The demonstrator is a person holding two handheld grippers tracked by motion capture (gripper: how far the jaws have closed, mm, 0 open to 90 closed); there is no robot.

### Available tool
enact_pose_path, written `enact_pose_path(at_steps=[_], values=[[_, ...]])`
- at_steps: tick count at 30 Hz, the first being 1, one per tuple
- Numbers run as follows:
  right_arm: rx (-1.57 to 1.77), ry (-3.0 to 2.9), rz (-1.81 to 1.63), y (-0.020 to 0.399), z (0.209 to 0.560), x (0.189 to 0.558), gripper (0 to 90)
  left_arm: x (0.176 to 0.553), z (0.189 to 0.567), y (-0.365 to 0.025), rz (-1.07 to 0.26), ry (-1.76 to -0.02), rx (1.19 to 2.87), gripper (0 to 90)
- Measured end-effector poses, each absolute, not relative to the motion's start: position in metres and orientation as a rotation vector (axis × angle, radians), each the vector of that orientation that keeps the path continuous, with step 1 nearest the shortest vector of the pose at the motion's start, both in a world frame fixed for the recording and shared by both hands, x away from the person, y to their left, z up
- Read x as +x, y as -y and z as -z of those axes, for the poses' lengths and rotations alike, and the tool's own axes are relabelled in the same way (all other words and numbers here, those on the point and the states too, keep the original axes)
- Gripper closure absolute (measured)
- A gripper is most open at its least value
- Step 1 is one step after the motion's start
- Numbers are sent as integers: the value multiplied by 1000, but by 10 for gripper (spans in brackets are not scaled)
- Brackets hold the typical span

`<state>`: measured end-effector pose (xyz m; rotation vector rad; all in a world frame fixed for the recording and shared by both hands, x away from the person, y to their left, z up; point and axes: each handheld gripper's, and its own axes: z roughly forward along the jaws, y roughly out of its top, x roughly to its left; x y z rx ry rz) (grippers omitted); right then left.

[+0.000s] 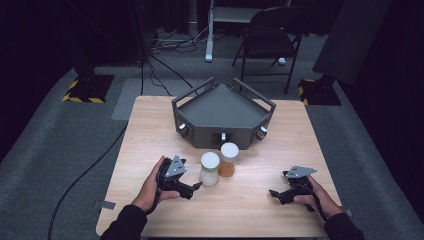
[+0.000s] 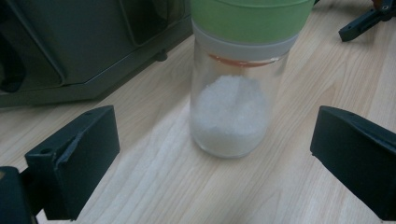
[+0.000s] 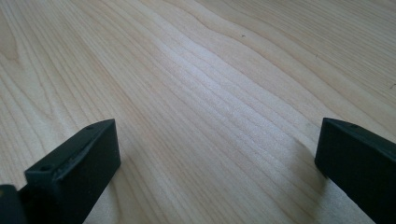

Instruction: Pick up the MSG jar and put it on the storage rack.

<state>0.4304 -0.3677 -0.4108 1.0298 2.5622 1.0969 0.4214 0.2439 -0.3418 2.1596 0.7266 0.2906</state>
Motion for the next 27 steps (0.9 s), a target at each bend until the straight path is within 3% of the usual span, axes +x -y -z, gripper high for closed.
enact_pose_path(at_steps=[27], values=[[1029,-2563,-1097,368,411,430,0,447,360,-220,-180,-757,2104,55]])
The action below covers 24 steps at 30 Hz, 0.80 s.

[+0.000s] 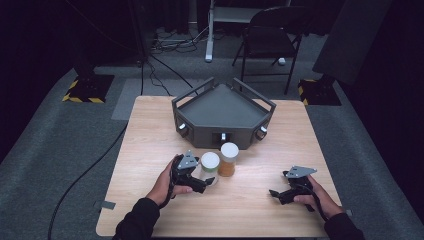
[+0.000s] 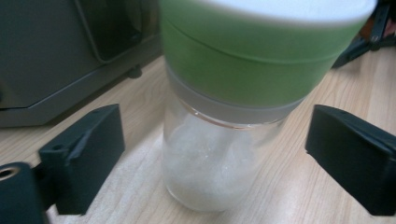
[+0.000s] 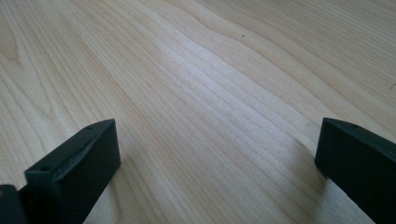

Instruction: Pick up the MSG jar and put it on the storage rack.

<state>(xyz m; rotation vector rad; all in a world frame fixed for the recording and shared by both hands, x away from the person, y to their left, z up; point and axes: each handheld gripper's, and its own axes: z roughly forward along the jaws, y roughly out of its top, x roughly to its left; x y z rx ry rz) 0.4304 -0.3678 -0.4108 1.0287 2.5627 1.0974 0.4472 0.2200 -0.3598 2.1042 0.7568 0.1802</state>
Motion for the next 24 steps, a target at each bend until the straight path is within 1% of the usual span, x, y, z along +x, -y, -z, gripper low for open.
enact_pose_path(at_steps=[6,8,9,11,13,14,16,19,22,24], values=[[1029,-2563,-1097,368,411,430,0,449,364,-213,-183,-751,2102,106],[1029,-2563,-1097,368,411,430,0,450,365,-212,-183,-749,2100,110],[1029,-2563,-1097,368,411,430,0,453,366,-212,-167,-744,2094,154],[1029,-2563,-1098,368,411,430,0,454,368,-212,-172,-738,2081,173],[1029,-2563,-1097,368,411,430,0,456,369,-213,-161,-720,2072,225],[1029,-2562,-1097,368,411,430,0,455,368,-212,-179,-710,2078,241],[1029,-2562,-1098,368,411,430,0,457,369,-212,-176,-702,2064,286],[1029,-2562,-1097,368,411,430,0,453,365,-208,-230,-677,2079,333],[1030,-2562,-1098,368,411,430,0,451,365,-210,-240,-682,2060,342],[1029,-2562,-1099,368,411,430,0,452,366,-212,-223,-702,2043,347]])
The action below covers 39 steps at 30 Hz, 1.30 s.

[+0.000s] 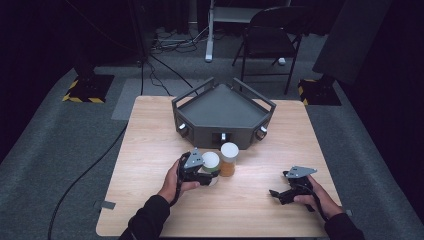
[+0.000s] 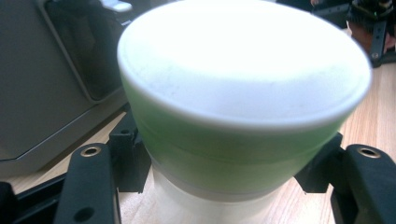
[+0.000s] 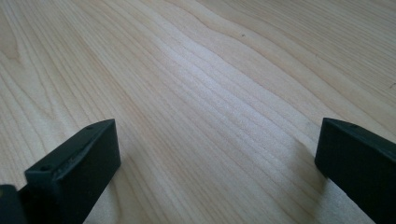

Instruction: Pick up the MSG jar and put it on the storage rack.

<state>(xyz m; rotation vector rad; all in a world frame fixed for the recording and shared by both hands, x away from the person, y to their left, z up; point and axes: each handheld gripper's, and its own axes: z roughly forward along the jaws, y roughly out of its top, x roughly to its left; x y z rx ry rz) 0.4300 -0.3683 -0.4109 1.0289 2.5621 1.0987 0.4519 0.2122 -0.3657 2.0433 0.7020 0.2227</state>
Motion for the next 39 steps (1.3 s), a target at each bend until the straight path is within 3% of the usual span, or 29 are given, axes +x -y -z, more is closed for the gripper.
enact_pose_path(at_steps=[39], values=[[1029,-2562,-1098,368,411,430,0,445,323,-221,-311,-787,1974,344]])
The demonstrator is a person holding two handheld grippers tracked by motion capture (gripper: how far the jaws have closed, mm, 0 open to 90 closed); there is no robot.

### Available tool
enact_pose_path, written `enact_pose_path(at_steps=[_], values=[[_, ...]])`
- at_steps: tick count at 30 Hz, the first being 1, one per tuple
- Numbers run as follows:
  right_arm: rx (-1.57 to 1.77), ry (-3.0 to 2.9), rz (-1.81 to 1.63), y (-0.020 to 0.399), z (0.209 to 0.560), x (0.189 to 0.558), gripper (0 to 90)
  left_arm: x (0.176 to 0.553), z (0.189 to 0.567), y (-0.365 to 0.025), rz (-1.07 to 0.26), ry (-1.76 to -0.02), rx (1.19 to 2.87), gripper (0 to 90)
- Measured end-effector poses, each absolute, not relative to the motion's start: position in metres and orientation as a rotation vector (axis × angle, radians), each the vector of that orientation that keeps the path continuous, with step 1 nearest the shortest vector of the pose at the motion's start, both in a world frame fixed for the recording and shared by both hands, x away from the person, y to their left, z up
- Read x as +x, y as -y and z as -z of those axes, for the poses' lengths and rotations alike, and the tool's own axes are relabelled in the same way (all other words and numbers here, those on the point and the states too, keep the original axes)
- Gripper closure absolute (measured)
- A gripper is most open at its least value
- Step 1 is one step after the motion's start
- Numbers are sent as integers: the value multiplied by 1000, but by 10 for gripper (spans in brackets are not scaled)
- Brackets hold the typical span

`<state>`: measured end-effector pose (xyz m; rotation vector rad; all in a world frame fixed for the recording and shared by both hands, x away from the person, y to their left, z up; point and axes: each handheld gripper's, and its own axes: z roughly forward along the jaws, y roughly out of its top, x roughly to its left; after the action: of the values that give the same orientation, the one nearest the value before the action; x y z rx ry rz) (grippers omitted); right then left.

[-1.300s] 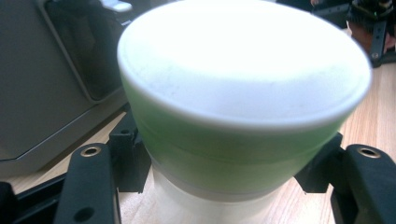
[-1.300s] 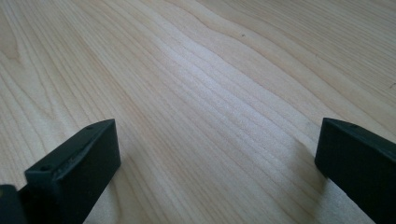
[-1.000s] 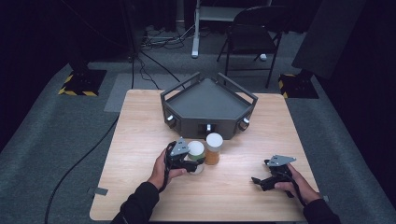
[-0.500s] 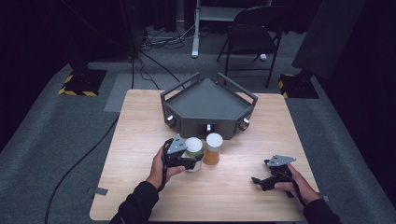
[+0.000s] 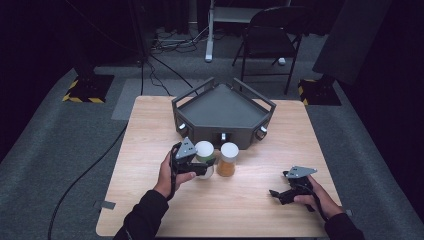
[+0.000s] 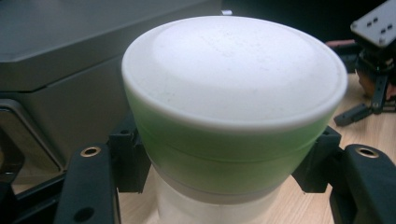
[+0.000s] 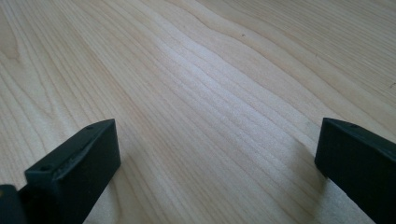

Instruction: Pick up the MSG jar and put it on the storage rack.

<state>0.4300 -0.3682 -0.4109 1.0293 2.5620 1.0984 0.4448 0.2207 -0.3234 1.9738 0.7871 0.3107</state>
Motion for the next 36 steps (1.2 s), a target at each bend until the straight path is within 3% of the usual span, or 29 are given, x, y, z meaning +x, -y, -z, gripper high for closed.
enact_pose_path(at_steps=[36], values=[[1029,-2562,-1098,368,411,430,0,469,280,-208,-393,-829,1873,342]])
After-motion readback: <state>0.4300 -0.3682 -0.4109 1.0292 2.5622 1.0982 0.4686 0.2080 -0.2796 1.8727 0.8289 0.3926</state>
